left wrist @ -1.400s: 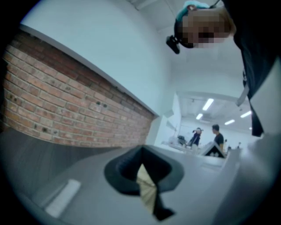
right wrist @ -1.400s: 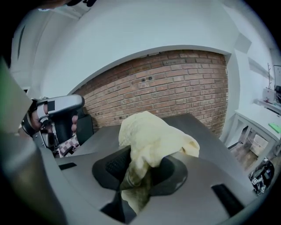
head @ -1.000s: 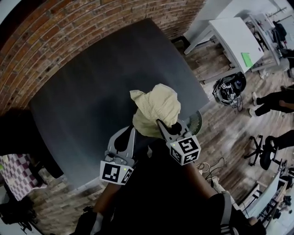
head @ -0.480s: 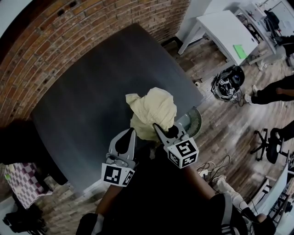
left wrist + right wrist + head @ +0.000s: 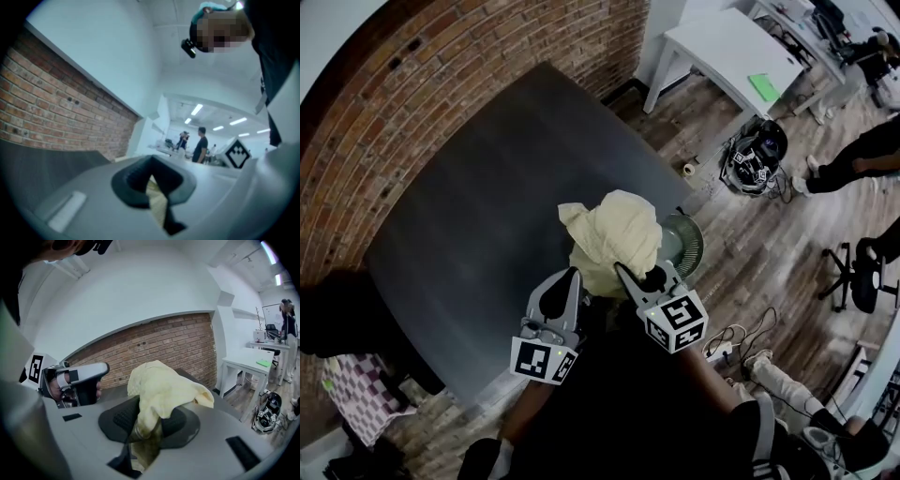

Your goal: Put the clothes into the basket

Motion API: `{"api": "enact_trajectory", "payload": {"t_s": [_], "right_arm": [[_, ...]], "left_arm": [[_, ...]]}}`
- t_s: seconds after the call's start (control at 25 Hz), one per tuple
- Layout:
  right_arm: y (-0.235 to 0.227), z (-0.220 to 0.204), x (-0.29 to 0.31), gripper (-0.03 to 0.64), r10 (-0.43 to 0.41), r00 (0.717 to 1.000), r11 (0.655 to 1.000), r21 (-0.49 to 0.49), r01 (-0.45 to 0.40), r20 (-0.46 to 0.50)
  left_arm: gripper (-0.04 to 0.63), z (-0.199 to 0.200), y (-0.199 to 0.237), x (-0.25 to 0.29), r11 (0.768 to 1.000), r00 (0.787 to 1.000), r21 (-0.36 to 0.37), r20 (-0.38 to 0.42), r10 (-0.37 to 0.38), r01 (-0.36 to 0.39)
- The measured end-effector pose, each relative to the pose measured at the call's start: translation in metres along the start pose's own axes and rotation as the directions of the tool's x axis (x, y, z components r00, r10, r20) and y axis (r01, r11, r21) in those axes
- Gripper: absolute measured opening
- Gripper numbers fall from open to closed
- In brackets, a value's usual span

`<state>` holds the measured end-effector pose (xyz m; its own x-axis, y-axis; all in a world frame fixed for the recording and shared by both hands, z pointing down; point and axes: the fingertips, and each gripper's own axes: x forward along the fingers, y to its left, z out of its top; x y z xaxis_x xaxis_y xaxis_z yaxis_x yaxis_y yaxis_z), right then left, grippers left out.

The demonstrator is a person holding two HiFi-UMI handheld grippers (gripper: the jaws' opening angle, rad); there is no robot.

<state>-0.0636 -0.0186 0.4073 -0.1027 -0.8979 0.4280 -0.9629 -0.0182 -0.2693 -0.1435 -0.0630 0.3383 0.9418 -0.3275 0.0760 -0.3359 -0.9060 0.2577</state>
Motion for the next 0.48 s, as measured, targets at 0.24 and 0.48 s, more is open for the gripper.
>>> {"api": "enact_trajectory", "payload": {"t_s": [0.24, 0.48], "right_arm": [[-0.020, -0.005, -0.032, 0.112, -0.068, 0.997, 0.997, 0.031, 0.067, 0.026], [-0.047, -0.013, -0.075, 0.112, -0.150, 0.987, 0.986, 0.083, 0.145, 0.062]], "left_arm": [[0.005, -0.004, -0.027, 0.012, 0.998, 0.998, 0.012, -0.012, -0.065, 0.065], [0.005, -0.012, -0.067, 0.029, 0.989, 0.989, 0.026, -0.035, -0.147, 0.147]]}}
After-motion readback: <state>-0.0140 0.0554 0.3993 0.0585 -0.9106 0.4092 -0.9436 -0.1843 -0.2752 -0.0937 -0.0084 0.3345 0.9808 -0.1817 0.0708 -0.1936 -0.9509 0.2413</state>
